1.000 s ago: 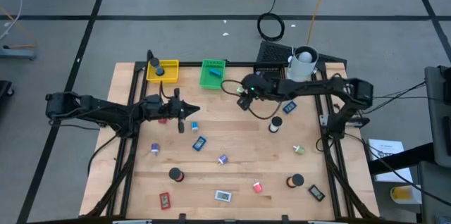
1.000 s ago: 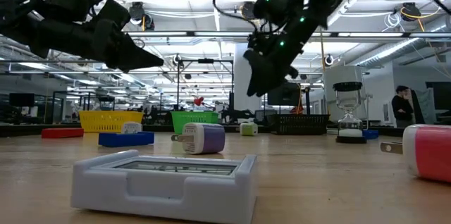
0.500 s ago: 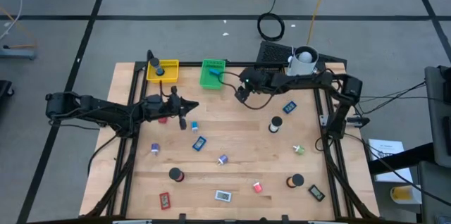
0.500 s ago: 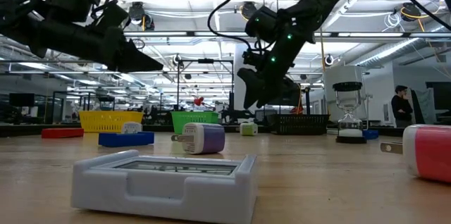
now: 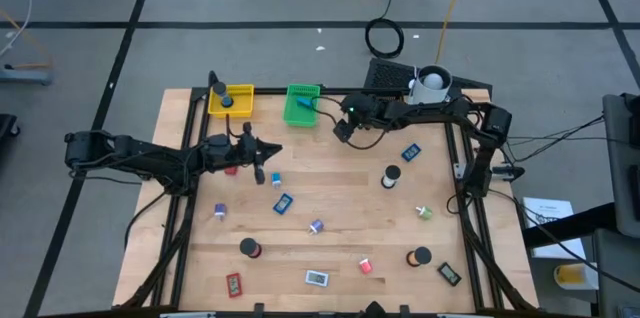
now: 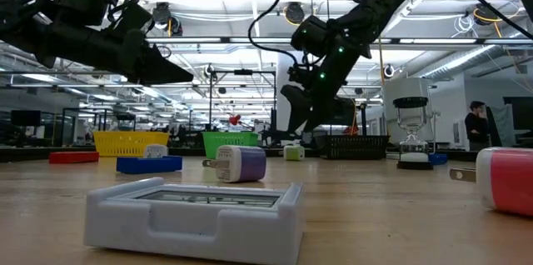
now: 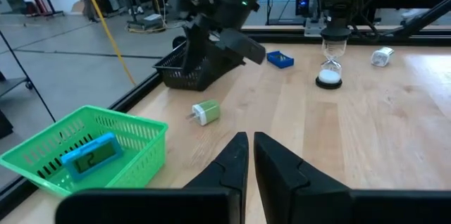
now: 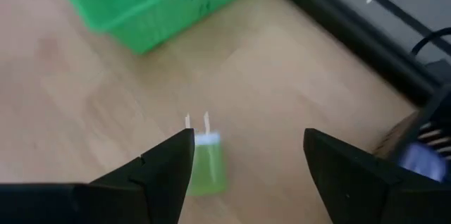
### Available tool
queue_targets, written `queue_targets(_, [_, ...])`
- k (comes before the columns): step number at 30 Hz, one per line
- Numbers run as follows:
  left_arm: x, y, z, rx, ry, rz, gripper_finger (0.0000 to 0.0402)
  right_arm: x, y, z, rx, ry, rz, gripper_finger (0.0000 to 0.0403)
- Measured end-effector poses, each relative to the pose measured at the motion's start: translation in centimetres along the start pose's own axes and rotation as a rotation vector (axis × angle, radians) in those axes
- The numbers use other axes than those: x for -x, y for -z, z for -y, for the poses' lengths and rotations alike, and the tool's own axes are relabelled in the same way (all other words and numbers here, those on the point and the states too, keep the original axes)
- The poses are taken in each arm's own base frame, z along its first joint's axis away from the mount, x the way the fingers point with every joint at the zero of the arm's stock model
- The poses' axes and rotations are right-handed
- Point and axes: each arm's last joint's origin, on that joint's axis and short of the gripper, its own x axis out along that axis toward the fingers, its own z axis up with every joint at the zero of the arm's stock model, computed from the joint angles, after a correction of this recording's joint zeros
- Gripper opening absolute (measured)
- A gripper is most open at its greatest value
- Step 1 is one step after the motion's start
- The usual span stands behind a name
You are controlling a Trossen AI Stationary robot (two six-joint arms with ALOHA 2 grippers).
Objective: Pick & Place Office items
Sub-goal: Put the top green charger adapter into the black bin
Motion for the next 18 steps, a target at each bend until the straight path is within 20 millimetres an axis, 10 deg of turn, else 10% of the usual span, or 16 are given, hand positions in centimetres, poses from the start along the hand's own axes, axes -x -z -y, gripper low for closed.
queue_targets(18, [0.0,0.0,0.0,0.0,0.0,0.001,0.0033,-1.3,0.2,0.3,-0.018,-0.017,-0.002,0.026])
